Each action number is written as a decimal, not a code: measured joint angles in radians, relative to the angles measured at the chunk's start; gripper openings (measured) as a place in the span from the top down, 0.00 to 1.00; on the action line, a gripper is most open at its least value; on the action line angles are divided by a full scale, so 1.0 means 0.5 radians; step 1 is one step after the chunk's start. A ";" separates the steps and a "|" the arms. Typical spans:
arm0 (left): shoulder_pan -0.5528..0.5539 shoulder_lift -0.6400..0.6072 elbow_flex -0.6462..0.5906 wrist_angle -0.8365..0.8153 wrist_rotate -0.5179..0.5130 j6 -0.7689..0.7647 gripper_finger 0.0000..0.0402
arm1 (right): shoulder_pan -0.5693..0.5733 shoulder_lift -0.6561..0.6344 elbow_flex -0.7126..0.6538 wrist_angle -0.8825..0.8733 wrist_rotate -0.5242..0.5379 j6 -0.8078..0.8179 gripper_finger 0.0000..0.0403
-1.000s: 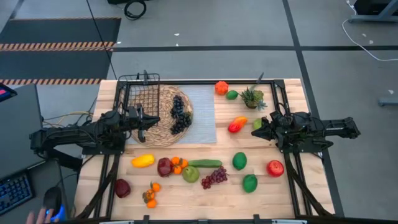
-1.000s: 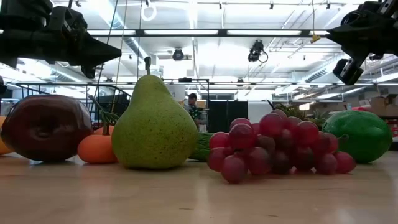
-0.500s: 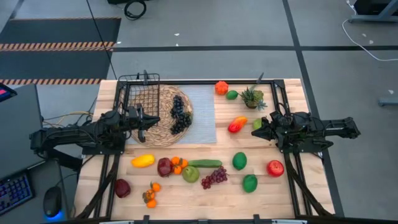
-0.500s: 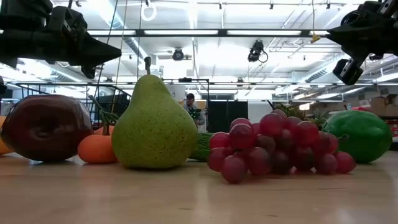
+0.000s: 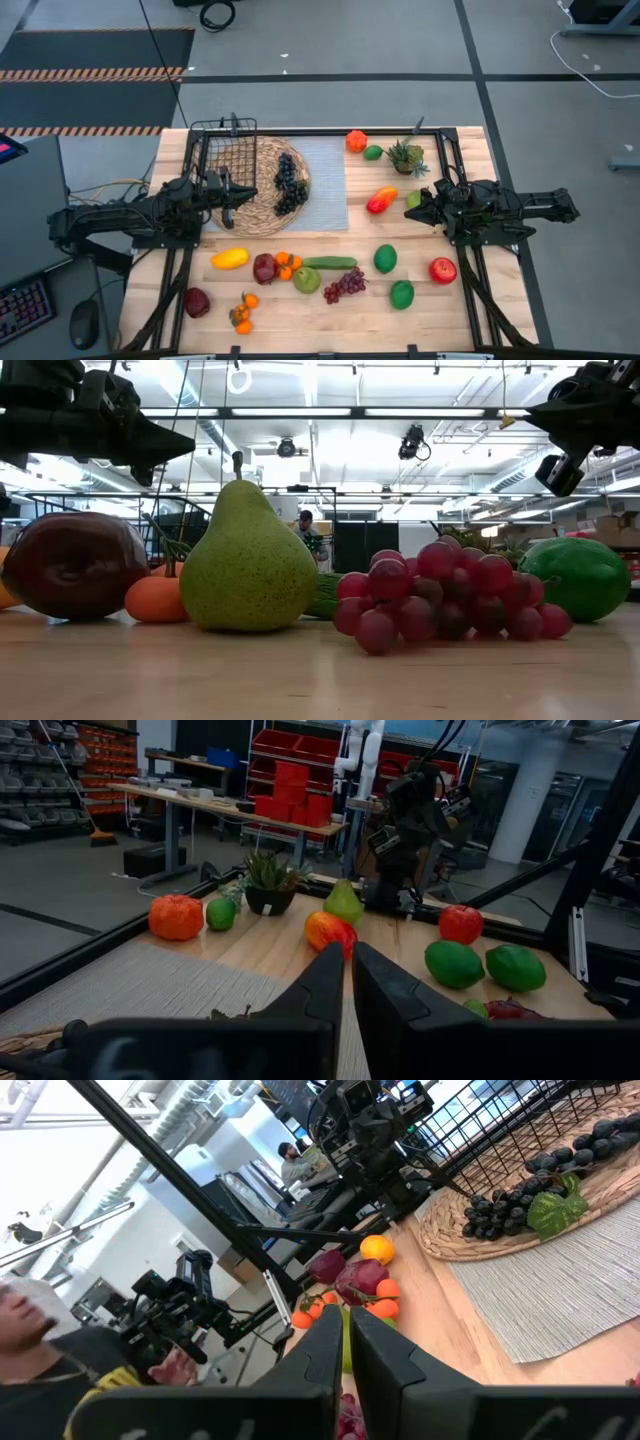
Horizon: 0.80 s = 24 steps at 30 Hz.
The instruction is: Build produce basket
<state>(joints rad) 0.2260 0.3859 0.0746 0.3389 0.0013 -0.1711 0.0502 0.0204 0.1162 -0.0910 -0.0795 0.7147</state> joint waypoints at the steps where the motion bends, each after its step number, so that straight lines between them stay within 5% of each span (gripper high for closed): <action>1: -0.001 0.000 0.000 0.001 -0.001 0.000 0.93 | 0.000 0.000 0.001 0.000 0.000 0.000 0.93; 24: -0.001 0.000 -0.002 0.078 -0.001 -0.160 0.92 | 0.000 0.000 0.000 0.000 0.000 0.001 0.93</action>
<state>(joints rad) 0.2257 0.3859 0.0738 0.3777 0.0010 -0.2510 0.0500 0.0204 0.1164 -0.0910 -0.0797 0.7151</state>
